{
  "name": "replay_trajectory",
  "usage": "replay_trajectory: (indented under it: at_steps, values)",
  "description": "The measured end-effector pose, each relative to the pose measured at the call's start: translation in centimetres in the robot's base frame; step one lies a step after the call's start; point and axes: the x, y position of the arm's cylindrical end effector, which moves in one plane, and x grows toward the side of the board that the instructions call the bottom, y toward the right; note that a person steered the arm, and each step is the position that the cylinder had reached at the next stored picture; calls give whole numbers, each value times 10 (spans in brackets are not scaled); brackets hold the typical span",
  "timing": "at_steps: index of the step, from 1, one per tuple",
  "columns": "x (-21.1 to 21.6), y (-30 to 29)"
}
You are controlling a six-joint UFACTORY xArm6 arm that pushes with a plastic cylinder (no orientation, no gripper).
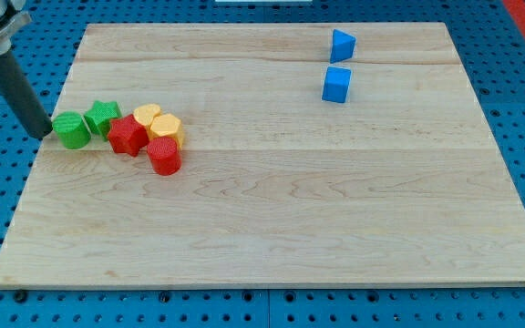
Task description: Move the blue cube diagonal to the yellow hexagon
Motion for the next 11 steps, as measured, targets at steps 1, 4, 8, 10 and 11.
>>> replay_trajectory:
  at_steps: [1, 4, 8, 10, 11]
  values:
    - [3, 26]
    - [103, 132]
    - [-30, 405]
    - [-82, 389]
    - [-84, 322]
